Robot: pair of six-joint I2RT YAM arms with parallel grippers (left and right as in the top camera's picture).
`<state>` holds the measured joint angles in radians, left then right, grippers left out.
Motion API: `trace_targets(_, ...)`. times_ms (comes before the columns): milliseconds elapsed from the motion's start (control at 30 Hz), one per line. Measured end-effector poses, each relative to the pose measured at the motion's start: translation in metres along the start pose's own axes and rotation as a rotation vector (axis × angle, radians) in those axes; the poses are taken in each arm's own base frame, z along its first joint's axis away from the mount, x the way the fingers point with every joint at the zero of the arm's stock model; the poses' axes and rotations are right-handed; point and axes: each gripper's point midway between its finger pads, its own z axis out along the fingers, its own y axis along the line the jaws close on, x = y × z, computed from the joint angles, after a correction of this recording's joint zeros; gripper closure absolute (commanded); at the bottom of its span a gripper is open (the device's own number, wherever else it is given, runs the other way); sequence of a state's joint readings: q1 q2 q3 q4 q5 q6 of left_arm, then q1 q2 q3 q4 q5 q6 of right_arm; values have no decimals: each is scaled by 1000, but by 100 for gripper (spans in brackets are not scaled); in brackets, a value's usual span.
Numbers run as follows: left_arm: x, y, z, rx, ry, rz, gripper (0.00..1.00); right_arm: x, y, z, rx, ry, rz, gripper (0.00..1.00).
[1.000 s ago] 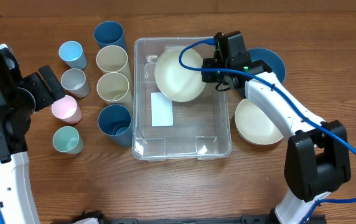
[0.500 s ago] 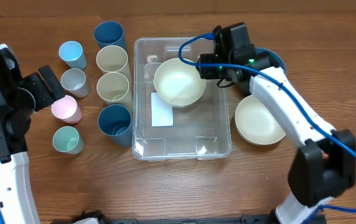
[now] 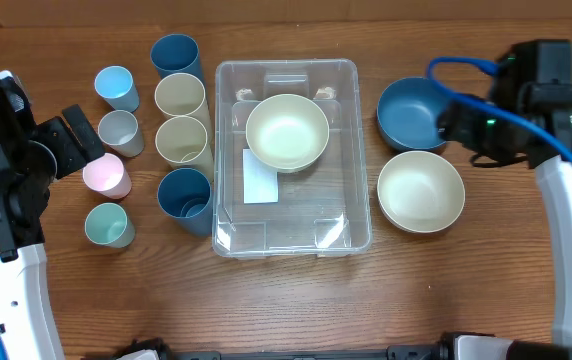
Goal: Pack container
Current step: 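Move the right gripper to the second cream bowl and grasp its rim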
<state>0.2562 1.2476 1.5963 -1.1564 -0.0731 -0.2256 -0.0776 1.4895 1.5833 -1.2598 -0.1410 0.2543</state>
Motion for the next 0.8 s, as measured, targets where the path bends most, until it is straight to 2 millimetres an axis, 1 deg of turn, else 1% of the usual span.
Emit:
trace_targets(67,0,0,0,0,0,0,0,1,-34,16,54,33,88,37)
trace_targets(167,0,0,0,0,0,0,0,13,-75,37,115,91,191,36)
trace_targets(233,0,0,0,0,0,0,0,24,-95,52,137,121,237,36)
trace_targets(267,0,0,0,0,0,0,0,34,-104,62,147,152,260,37)
trace_targets(333,0,0,0,0,0,0,0,41,-108,80,129,154,266,37)
trace_targets(400,0,0,0,0,0,0,0,56,-110,98,111,183,272,37)
trace_targets(467,0,0,0,0,0,0,0,68,-112,111,102,203,276,38)
trace_targets(533,0,0,0,0,0,0,0,81,-115,122,99,220,287,41)
trace_targets(600,0,0,0,0,0,0,0,90,-117,130,98,228,295,46)
trace_targets(667,0,0,0,0,0,0,0,97,-119,138,93,225,309,54)
trace_targets(767,0,0,0,0,0,0,0,105,-122,145,92,227,324,73)
trace_targets(800,0,0,0,0,0,0,0,107,-122,147,93,228,336,85)
